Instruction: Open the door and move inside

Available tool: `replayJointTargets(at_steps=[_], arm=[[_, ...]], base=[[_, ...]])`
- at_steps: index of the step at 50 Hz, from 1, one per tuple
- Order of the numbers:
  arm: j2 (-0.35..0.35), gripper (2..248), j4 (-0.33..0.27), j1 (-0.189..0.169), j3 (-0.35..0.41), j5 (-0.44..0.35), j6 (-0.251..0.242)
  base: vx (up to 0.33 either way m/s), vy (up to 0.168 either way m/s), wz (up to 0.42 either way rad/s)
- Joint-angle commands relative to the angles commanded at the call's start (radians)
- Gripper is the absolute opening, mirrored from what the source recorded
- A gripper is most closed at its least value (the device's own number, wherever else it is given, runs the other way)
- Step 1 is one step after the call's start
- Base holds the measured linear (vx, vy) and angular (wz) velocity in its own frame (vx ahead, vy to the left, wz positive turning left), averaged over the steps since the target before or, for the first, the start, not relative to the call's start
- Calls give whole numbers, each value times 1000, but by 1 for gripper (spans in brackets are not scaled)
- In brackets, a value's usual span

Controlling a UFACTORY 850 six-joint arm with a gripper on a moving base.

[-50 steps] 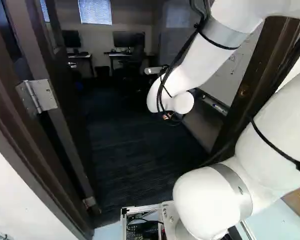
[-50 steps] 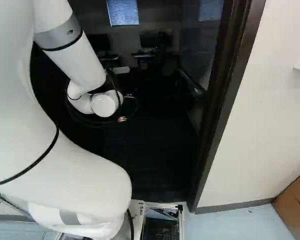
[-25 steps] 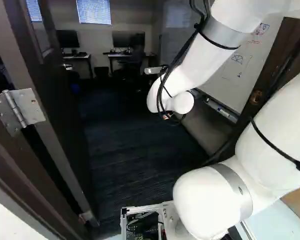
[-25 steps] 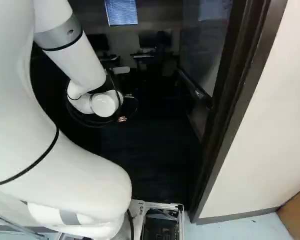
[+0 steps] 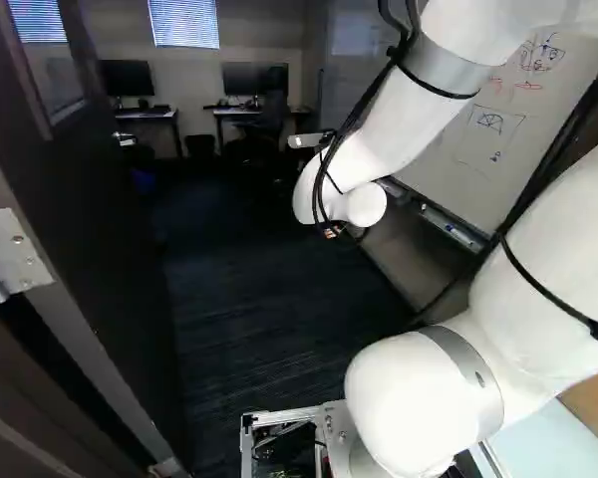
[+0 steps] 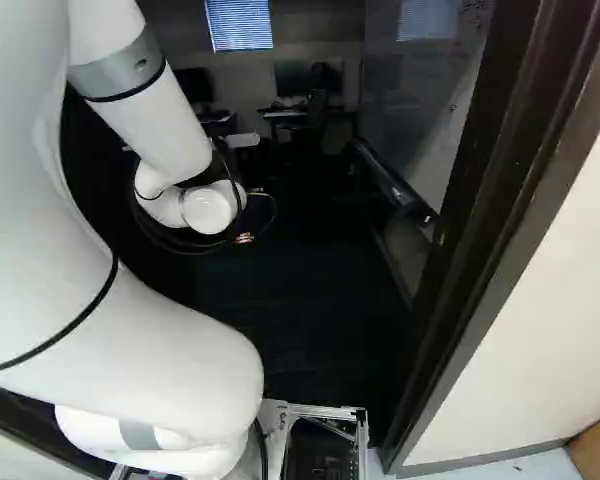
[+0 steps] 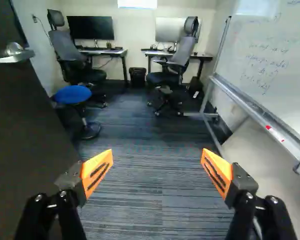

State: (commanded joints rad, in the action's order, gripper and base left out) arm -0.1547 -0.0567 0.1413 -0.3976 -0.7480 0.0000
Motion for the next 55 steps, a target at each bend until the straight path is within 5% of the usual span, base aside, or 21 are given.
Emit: replayJointTargets(at_steps=[55], arm=[[0, 247, 0, 0, 0, 0, 0]], base=[[209, 7, -12]])
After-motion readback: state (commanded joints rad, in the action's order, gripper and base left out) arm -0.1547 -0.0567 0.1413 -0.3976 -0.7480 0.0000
